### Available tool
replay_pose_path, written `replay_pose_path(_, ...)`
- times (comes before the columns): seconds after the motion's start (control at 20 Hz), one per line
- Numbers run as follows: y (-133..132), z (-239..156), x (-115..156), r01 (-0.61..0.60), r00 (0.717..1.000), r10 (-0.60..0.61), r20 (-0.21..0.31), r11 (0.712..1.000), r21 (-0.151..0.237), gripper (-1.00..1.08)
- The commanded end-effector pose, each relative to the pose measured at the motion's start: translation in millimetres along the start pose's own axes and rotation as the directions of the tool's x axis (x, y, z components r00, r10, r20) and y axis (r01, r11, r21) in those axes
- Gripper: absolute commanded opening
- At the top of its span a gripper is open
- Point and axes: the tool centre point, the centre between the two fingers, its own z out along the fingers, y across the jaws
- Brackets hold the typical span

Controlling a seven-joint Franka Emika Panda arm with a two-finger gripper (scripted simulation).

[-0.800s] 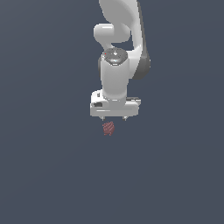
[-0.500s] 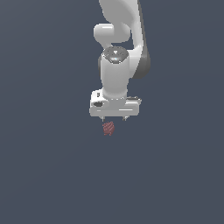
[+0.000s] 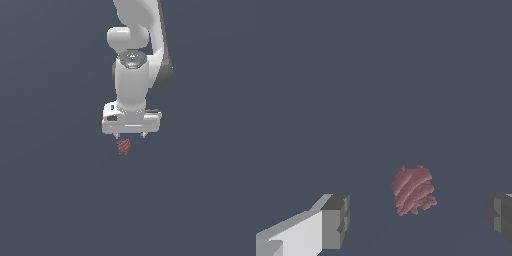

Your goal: Pick up the object and move it to a goal position.

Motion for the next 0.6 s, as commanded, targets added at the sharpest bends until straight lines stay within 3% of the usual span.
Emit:
replay_pose_path(0.0, 2, 7, -3, 0.011, 1.0, -0.011, 0.005, 1.0, 0.0, 1.0)
replay_pose_path(0.55, 20, 73, -36, 0.127, 0.99, -0.127, 0.052, 0.992, 0.01, 1.0)
